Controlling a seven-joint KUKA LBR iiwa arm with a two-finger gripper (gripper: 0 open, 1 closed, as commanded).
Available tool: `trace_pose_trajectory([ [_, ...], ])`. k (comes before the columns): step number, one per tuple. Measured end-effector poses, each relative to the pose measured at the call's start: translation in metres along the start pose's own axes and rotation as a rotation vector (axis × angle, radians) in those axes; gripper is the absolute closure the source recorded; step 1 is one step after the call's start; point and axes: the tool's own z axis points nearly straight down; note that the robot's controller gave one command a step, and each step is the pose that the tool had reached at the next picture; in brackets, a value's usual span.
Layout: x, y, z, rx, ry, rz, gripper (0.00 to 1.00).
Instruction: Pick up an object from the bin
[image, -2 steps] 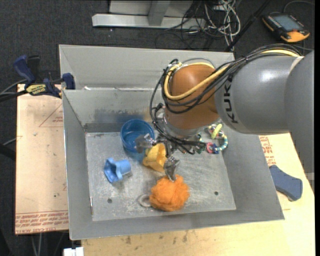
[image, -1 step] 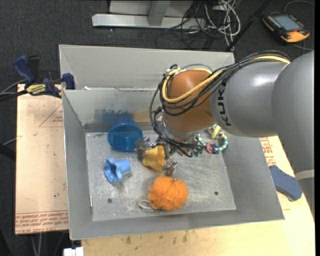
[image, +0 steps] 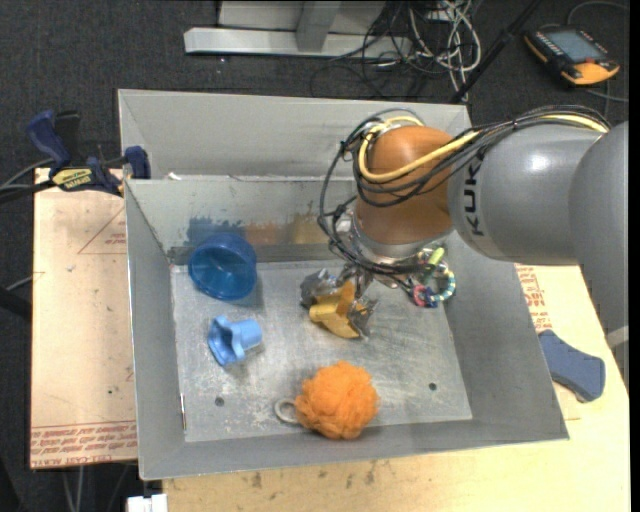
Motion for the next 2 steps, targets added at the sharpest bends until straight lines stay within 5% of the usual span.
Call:
trace_pose_trajectory([
  [1,0.0,0.0,0.0,0.0,0.0,0.0,1.0],
  [2,0.004,0.01,-0.14,0.002,0.002,-0.033,1.0],
])
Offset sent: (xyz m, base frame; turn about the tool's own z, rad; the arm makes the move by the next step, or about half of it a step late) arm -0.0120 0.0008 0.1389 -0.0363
